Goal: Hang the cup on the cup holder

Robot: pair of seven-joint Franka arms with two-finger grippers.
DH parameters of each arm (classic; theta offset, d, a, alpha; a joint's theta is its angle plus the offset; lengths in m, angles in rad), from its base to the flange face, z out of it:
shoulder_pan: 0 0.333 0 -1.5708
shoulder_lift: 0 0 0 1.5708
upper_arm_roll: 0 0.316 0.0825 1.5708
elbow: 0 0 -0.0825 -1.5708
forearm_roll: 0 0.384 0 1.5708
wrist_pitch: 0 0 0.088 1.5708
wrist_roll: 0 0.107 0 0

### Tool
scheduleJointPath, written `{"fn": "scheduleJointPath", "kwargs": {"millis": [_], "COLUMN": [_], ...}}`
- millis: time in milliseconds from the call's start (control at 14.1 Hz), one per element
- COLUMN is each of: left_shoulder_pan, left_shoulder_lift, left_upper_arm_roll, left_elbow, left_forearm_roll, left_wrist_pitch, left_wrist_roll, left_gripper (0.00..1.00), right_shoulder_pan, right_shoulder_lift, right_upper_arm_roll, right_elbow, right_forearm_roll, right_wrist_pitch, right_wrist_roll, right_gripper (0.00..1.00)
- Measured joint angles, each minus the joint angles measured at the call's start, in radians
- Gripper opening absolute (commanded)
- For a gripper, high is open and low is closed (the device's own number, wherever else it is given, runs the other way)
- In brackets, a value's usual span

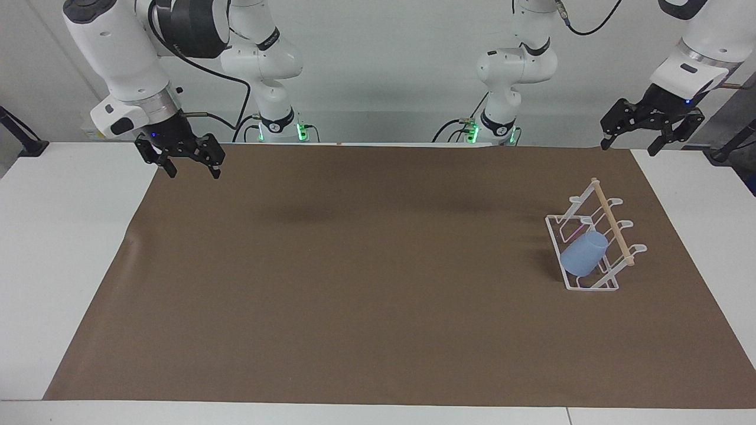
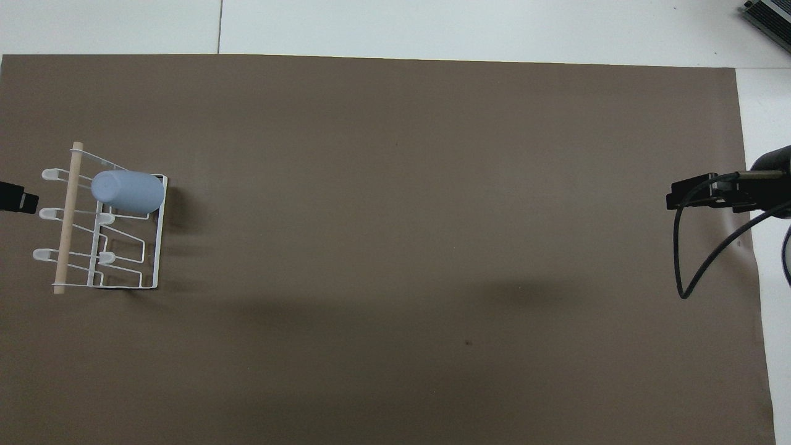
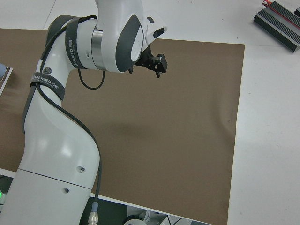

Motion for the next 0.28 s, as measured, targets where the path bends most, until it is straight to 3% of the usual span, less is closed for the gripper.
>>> {"fn": "scheduleJointPath", "kwargs": {"millis": [284], "left_shoulder_pan": [-0.001], "left_shoulder_lift": [-0.016], "left_upper_arm_roll": [-0.008], "left_elbow": [0.012], "left_forearm_roll": [0.020], "left_wrist_pitch": [-0.016], "left_wrist_roll": [0.000], "left_gripper": [1.00], "right_shoulder_pan": [0.000], "right_shoulder_lift": [0.000], "right_upper_arm_roll": [0.000], "right_elbow": [0.000], "right_forearm_roll": [0.000], "right_wrist_pitch": [0.000], "right_wrist_roll": [0.000], "right_gripper": [1.00]}}
